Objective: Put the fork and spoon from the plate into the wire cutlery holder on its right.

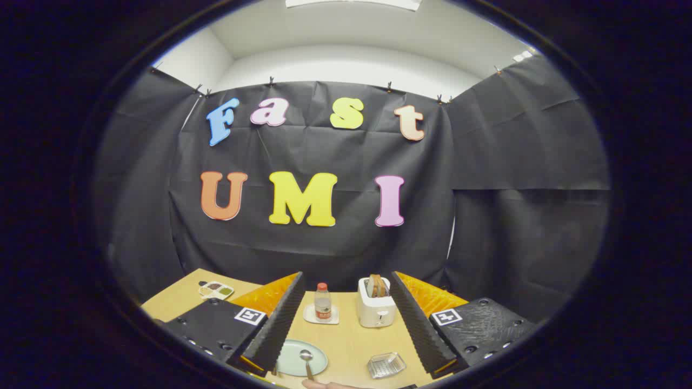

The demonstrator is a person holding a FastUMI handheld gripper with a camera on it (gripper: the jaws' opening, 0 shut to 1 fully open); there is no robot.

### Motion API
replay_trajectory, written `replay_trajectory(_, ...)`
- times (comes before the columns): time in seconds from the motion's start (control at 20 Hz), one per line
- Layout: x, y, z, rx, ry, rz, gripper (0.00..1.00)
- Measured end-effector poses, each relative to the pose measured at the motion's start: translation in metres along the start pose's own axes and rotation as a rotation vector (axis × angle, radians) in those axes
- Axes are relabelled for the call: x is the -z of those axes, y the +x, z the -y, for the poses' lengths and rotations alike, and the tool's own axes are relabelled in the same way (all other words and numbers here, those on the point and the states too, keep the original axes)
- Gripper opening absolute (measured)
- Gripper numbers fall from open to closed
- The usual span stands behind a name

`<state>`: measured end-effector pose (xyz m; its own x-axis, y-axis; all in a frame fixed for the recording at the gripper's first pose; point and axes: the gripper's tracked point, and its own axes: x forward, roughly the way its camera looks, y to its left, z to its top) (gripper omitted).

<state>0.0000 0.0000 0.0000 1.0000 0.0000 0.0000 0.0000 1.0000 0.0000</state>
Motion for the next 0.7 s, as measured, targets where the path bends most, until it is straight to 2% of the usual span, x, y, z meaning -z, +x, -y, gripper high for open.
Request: replay_trajectory(0.7, 0.0013, -0.0059, 0.0034, 0.035, 0.068, 0.019, 0.95)
